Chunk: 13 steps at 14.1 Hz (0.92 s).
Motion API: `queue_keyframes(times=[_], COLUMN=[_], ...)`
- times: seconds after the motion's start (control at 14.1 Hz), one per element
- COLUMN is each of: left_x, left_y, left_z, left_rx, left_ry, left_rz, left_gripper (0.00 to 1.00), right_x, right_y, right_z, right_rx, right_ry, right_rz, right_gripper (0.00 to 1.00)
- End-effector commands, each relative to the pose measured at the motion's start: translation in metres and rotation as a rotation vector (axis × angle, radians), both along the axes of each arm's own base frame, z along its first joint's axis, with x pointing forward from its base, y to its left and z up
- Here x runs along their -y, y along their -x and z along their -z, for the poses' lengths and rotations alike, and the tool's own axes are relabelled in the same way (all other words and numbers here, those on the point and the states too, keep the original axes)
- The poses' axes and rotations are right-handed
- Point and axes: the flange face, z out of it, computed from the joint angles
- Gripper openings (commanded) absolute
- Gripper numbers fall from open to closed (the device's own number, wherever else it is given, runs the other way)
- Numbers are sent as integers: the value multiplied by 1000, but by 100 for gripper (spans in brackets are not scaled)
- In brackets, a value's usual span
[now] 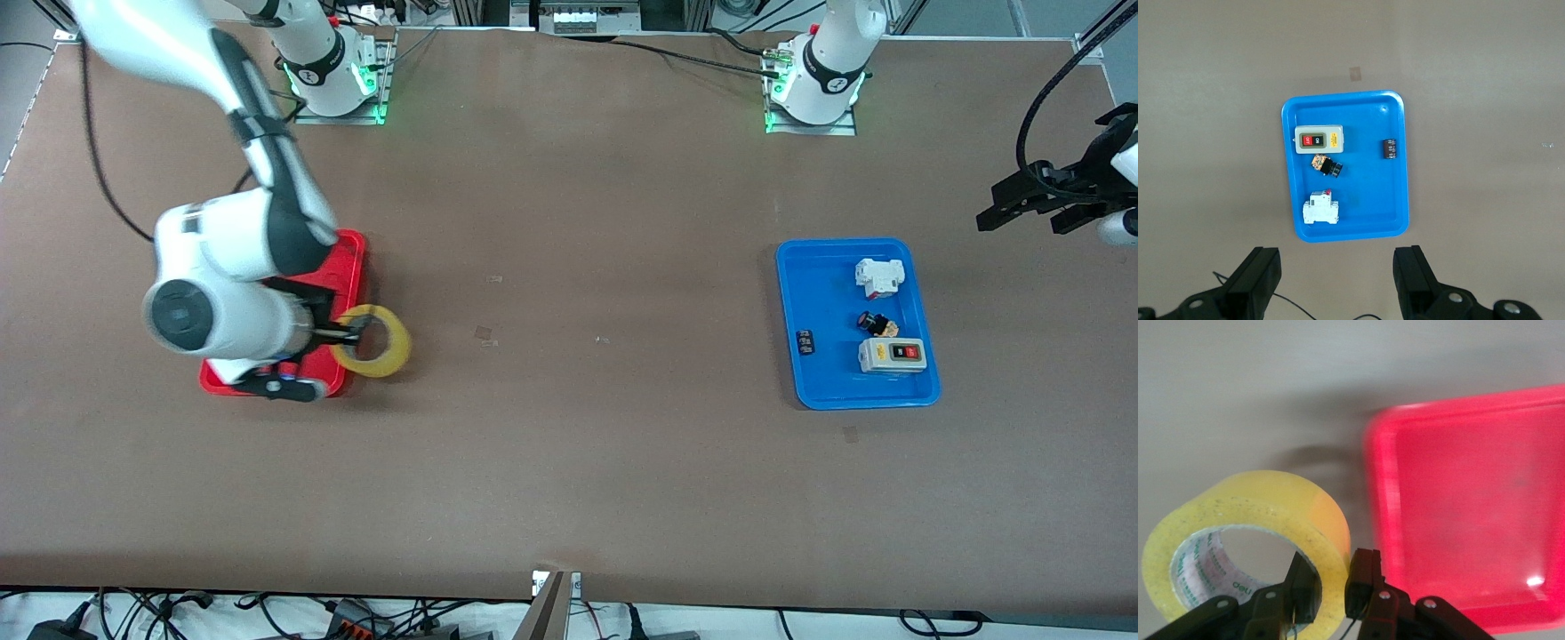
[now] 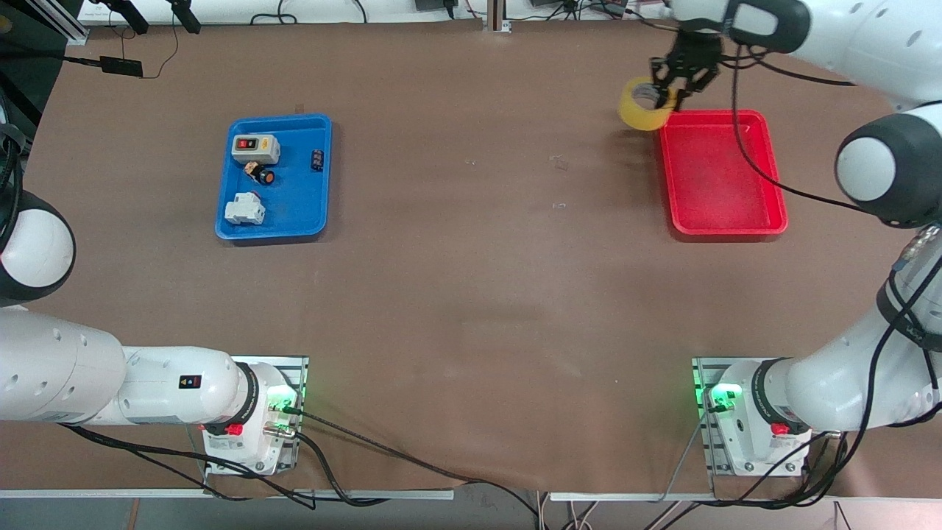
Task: Place and move tape with both arms
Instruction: 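Carry the tape roll with the right gripper and lower it into the red tray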
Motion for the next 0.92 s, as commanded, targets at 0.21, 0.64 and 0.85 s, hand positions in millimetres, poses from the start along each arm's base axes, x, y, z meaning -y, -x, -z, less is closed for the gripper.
queue_keyframes(times=[0.21,0.64,0.85], left_x=[0,-1,-2], left_y=[0,0,0], left_z=[1,4,3], left_rx=[0,-6,-3], left_ry=[5,5,2], left_rz=[-11,-12,-14], left_gripper=[100,100,100], right_x=[128,133,140], right_y=[39,75,77], right_z=[47,75,79], right_rx=[-44,-32,-22], right_ry=[58,66,67], right_rz=[-62,-67,-55], right_gripper=[0,0,4])
